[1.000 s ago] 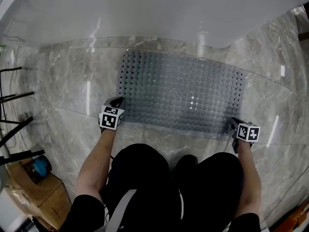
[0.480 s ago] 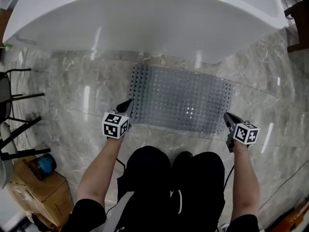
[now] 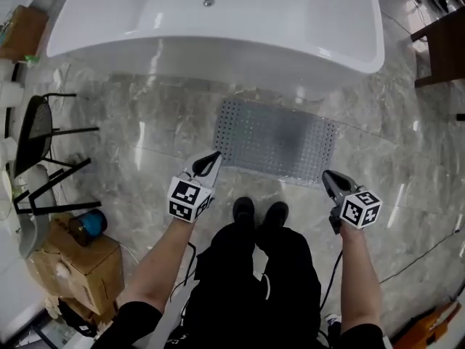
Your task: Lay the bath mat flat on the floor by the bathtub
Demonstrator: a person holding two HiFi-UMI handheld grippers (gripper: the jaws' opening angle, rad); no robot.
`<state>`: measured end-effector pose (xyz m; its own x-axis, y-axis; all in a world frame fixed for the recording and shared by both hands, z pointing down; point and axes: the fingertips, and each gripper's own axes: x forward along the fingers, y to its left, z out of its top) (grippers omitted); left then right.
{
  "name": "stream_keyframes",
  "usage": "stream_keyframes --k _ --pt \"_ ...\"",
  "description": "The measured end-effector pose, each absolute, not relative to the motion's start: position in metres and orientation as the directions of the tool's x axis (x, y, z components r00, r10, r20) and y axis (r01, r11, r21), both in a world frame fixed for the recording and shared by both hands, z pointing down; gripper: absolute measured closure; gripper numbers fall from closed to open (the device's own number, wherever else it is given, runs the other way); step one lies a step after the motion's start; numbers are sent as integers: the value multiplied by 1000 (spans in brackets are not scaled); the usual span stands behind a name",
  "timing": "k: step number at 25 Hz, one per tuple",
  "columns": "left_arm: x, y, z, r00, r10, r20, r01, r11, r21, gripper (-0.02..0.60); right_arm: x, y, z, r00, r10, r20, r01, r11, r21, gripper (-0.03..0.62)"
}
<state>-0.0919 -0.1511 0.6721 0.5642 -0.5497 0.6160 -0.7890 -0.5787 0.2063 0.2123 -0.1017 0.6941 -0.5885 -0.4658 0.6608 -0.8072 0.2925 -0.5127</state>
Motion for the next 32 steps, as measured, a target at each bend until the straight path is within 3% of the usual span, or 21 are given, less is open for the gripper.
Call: stream_keyframes --k 12,26,32 --pt "-84 -102 432 659 -576 484 -747 -575 334 575 165 -91 418 -646 -613 454 -742 366 -561 562" --pt "-83 -77 256 659 -685 312 -752 -598 275 575 138 -66 233 -711 -676 193 -642 513 -569 536" --pt "-59 -71 200 691 -683 236 -722 -637 270 575 123 -47 177 -744 -654 140 -627 610 -485 530"
